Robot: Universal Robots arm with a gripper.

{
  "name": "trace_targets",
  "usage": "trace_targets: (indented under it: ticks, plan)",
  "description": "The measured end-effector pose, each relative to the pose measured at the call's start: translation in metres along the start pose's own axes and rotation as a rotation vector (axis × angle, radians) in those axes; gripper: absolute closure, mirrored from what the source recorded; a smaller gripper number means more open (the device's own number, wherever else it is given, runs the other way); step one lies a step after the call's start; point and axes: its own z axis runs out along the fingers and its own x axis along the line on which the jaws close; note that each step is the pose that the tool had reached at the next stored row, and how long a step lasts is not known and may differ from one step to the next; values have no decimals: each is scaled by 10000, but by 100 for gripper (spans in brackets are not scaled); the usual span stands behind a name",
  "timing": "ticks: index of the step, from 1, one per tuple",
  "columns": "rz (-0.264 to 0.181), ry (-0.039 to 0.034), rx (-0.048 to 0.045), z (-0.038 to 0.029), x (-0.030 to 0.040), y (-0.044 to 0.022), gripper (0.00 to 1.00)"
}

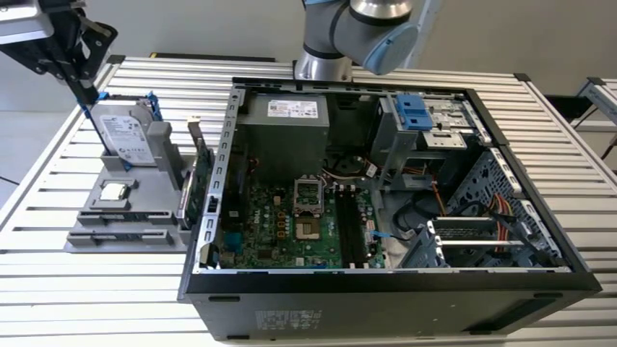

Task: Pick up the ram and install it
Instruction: 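Reach for the ram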

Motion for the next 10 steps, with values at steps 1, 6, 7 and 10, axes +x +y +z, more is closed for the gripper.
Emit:
trace_targets:
  ticks: [1, 6, 7, 10]
  plan:
    - [-1, 0, 0, 0, 0, -6, 100]
    - [-11, 1, 0, 1, -1, -25, 100]
    - [-12, 1, -1, 1, -2, -27, 100]
    - [-11, 1, 0, 1, -2, -30, 100]
